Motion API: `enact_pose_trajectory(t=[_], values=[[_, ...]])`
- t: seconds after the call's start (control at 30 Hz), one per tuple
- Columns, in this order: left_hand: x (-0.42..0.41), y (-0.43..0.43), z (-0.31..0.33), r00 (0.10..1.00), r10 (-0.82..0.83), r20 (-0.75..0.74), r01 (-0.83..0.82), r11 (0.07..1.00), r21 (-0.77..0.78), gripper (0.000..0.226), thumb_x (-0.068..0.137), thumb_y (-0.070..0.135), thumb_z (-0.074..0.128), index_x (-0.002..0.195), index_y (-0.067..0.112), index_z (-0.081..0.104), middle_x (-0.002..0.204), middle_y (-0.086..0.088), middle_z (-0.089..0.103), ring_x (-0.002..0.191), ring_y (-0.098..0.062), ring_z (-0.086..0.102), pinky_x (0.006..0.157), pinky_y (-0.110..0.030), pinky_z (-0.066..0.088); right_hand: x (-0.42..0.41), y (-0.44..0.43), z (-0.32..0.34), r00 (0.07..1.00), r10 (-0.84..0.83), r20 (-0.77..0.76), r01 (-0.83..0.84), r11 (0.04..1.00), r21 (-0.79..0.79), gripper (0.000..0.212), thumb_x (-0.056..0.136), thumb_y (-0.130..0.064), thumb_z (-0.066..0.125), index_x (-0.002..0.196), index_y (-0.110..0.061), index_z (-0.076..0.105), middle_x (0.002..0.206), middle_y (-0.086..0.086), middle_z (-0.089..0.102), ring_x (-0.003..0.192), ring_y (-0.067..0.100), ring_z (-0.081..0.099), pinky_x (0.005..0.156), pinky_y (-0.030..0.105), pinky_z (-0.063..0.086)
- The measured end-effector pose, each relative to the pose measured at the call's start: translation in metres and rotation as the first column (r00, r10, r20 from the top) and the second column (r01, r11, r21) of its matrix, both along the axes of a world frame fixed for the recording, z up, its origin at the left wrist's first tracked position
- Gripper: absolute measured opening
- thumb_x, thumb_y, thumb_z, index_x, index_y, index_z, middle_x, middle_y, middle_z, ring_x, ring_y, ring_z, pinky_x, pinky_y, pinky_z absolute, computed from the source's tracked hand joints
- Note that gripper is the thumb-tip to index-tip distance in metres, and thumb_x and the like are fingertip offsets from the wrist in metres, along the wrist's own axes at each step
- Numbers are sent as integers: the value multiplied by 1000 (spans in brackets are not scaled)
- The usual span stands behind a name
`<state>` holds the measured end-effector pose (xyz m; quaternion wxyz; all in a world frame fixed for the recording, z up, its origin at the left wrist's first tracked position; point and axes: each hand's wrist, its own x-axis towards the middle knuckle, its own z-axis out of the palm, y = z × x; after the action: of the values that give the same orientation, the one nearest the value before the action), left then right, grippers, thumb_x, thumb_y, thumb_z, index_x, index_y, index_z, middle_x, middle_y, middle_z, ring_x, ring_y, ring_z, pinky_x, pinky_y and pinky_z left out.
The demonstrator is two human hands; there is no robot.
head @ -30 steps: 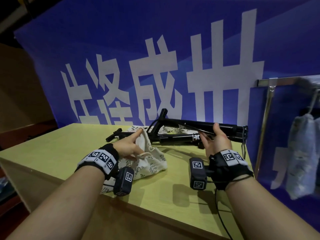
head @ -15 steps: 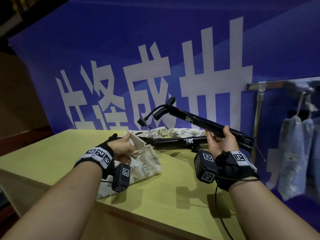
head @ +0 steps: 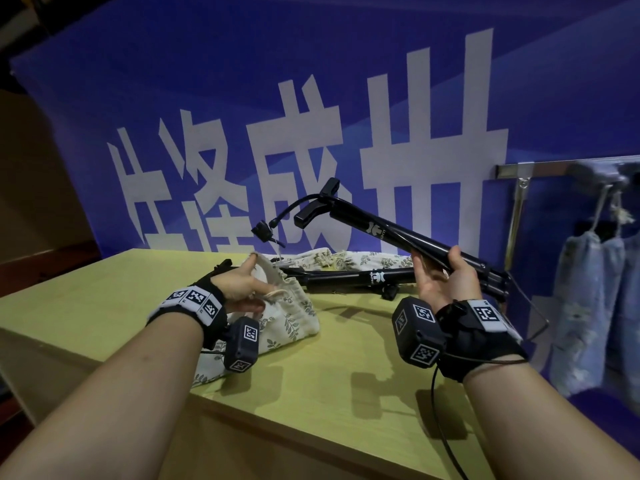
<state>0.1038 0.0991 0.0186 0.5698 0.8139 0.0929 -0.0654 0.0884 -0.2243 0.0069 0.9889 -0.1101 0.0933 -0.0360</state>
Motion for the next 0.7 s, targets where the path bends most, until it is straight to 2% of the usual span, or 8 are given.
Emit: enact_pose_trajectory(t=[0.13, 0.2, 0.27, 0.33, 0.47, 0.53, 0.63, 0.7], values=[[0, 2, -2, 1000, -16, 16, 16, 1000, -22, 111, 81, -4, 71, 154, 41, 0, 89, -17, 67, 57, -17, 61, 51, -31, 51, 0, 4, -2, 1000, 25, -12, -25, 999, -23, 21, 92, -24, 60, 101, -6, 53, 106, 16, 58, 106, 32, 62, 82, 37, 56], [1, 2, -3, 999, -32, 37, 33, 999, -40, 106, 84, -6, 67, 154, 39, 1, 85, -15, 67, 53, -14, 61, 48, -29, 51, 0, 5, -4, 999, 44, -1, -44, 998, -39, 23, 92, -25, 60, 104, -6, 53, 104, 16, 60, 104, 32, 63, 78, 37, 57], [1, 3, -3, 997, -45, 55, 47, 998, -46, 100, 85, -6, 66, 153, 39, 8, 88, -15, 66, 52, -13, 62, 47, -27, 50, 0, 6, -7, 999, 45, 1, -44, 998, -55, 25, 92, -25, 60, 107, -5, 53, 102, 16, 60, 102, 32, 64, 74, 36, 58], [-1, 5, -2, 996, -59, 64, 61, 998, -30, 92, 84, -4, 68, 150, 39, 20, 95, -16, 67, 60, -16, 65, 50, -28, 52, 0, 6, -9, 999, 32, 1, -32, 996, -78, 27, 92, -24, 61, 110, -6, 52, 101, 16, 60, 100, 31, 64, 70, 36, 59], [-4, 13, 0, 997, -31, 76, 35, 998, -46, 80, 83, -5, 69, 143, 30, 28, 89, -17, 64, 49, -11, 58, 48, -26, 51, -1, 6, -15, 999, 31, 7, -30, 990, -140, 24, 93, -23, 59, 107, -5, 53, 106, 19, 62, 100, 32, 64, 76, 38, 58], [-3, 18, 0, 996, 6, 86, -1, 999, -52, 77, 80, -5, 71, 140, 23, 31, 94, -21, 64, 55, -16, 62, 48, -27, 52, -1, 6, -16, 999, 31, 7, -30, 990, -139, 23, 92, -22, 59, 107, -5, 53, 107, 19, 63, 99, 33, 64, 79, 40, 57], [1, 29, 1, 993, 76, 90, -72, 996, -47, 92, 79, -1, 75, 149, 18, 20, 91, -20, 67, 61, -19, 64, 47, -28, 52, -3, 6, -15, 1000, 24, 17, -20, 985, -172, 20, 93, -20, 58, 105, -5, 52, 106, 19, 63, 98, 32, 64, 88, 42, 54], [2, 32, 3, 988, 115, 100, -111, 993, -41, 100, 78, 0, 77, 152, 18, 13, 88, -18, 68, 66, -21, 64, 48, -28, 52, -4, 7, -13, 999, 24, 23, -18, 976, -215, 18, 94, -20, 56, 102, -4, 52, 104, 18, 63, 97, 32, 64, 87, 41, 54]])
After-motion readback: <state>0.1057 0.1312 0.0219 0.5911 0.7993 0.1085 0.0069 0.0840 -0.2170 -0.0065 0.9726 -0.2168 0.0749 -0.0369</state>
